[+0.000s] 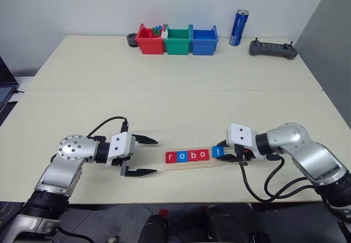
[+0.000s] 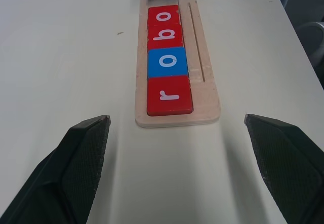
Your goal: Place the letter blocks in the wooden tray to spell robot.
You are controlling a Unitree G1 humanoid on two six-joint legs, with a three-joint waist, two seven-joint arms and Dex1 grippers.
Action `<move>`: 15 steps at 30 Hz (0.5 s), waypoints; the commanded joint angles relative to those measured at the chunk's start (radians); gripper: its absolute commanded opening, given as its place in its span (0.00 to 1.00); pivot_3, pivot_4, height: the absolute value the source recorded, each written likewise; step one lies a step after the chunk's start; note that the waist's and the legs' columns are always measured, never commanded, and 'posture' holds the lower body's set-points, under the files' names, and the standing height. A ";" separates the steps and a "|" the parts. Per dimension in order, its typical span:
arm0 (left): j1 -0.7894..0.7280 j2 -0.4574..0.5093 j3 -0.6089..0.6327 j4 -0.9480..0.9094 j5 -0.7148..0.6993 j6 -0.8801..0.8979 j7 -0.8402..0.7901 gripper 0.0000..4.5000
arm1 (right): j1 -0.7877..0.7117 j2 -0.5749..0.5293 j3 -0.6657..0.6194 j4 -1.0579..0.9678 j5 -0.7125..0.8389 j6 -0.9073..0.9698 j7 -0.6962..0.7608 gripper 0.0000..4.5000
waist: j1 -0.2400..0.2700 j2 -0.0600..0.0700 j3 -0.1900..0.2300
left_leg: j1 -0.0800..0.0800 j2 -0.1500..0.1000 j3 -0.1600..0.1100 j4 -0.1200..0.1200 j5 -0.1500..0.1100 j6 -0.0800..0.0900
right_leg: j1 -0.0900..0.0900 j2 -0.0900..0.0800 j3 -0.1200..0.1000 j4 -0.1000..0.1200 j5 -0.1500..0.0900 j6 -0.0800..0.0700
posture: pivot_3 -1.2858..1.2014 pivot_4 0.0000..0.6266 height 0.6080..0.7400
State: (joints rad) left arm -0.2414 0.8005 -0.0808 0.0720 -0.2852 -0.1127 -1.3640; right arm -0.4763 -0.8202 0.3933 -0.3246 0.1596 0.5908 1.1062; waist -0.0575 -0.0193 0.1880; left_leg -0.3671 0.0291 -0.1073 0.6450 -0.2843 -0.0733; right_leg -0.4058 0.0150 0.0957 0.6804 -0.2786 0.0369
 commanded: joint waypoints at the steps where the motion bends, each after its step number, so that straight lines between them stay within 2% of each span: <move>1: 0.004 0.000 0.014 -0.002 0.003 -0.032 0.005 1.00 | -0.036 0.011 0.014 0.006 -0.018 -0.010 0.018 0.32 | 0.000 0.000 0.000 | 0.000 0.000 0.000 0.000 0.000 0.000 | 0.000 0.000 0.000 0.000 0.000 0.000 | 0.52 0.24 1.00; 15: 0.025 0.007 0.021 -0.061 -0.001 -0.004 0.040 1.00 | -0.076 0.042 0.055 0.063 -0.074 -0.028 0.049 0.32 | 0.000 0.000 0.000 | 0.000 0.000 0.000 0.000 0.000 0.000 | 0.000 0.000 0.000 0.000 0.000 0.000 | 0.52 0.24 1.00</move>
State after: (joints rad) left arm -0.2190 0.7979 -0.0810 0.0414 -0.2741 -0.1174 -1.3322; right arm -0.5301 -0.7786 0.4543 -0.2459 0.0932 0.5770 1.1435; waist -0.0575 -0.0193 0.1880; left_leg -0.3671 0.0292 -0.1078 0.6450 -0.2843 -0.0732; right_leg -0.4059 0.0150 0.0953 0.6807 -0.2785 0.0367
